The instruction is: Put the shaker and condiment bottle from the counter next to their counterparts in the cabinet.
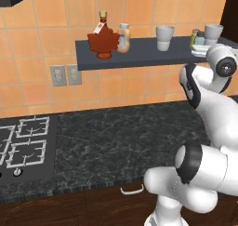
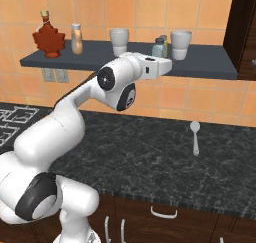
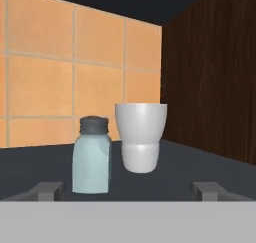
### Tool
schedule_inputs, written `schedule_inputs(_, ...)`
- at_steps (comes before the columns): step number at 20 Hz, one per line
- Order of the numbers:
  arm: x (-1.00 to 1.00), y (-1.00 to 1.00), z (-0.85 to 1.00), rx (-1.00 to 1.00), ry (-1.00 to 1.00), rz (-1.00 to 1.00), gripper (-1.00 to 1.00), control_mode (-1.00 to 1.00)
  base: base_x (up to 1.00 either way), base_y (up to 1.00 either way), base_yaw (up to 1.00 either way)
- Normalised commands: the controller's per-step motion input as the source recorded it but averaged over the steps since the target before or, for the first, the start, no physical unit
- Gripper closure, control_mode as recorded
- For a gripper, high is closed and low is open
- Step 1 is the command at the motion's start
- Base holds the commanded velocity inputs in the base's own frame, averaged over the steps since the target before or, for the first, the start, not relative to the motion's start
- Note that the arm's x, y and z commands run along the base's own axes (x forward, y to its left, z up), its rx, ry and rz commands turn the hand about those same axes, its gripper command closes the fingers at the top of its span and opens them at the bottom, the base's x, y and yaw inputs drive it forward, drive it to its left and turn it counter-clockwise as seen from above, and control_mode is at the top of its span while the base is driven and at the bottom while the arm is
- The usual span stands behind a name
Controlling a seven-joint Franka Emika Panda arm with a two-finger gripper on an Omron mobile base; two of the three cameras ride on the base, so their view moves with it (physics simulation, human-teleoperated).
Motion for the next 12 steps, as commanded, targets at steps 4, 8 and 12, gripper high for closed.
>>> schedule_inputs(4, -0.96, 0.49, -0.16, 0.0, 0.06, 0.03, -1.0, -1.0, 0.0, 0.0, 0.0)
schedule_inputs(8, -1.0, 0.31, -0.06, 0.0, 0.03, 0.0, -1.0, -1.0, 0.0, 0.0, 0.0)
schedule_inputs(12, -1.0, 0.01, -0.11, 0.0, 0.01, -0.12, -1.0, -1.0, 0.0, 0.0, 0.0)
